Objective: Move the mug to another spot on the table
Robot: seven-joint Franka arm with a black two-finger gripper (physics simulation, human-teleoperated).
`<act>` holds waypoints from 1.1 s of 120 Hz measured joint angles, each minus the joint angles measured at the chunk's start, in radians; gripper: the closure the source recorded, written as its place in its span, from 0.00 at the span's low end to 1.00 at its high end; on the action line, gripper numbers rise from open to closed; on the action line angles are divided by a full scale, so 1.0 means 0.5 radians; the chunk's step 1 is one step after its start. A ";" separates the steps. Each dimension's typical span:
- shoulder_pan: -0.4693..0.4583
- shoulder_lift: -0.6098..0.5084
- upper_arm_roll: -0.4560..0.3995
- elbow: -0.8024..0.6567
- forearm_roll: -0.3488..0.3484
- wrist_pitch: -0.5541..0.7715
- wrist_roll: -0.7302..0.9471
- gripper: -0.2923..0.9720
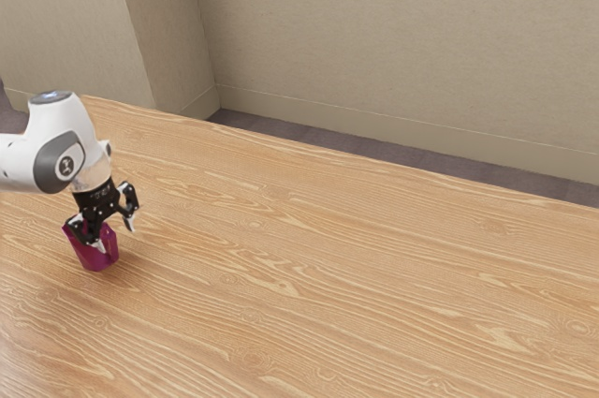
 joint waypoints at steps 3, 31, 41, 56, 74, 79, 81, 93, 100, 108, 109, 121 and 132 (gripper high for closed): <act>0.000 0.006 0.002 0.001 0.014 0.001 -0.013 0.41; -0.001 0.055 0.008 -0.001 0.069 0.007 -0.136 0.51; -0.001 0.057 0.008 -0.003 0.074 0.003 -0.171 0.55; -0.002 0.054 0.019 -0.002 0.091 -0.016 -0.215 0.59; -0.001 0.057 0.032 -0.001 0.132 -0.045 -0.257 0.62; -0.001 0.059 0.032 -0.001 0.137 -0.051 -0.268 0.63; -0.001 0.059 0.032 -0.001 0.139 -0.053 -0.272 0.63; -0.008 0.058 0.031 -0.002 0.146 -0.062 -0.301 0.66; -0.012 0.057 0.032 -0.002 0.148 -0.067 -0.318 0.68; -0.016 0.052 0.032 -0.002 0.152 -0.072 -0.335 0.70; -0.017 0.050 0.032 -0.002 0.153 -0.073 -0.337 0.70; -0.019 0.015 0.030 -0.004 0.199 -0.080 -0.351 0.72; -0.018 -0.049 0.018 -0.028 0.254 -0.084 -0.338 0.74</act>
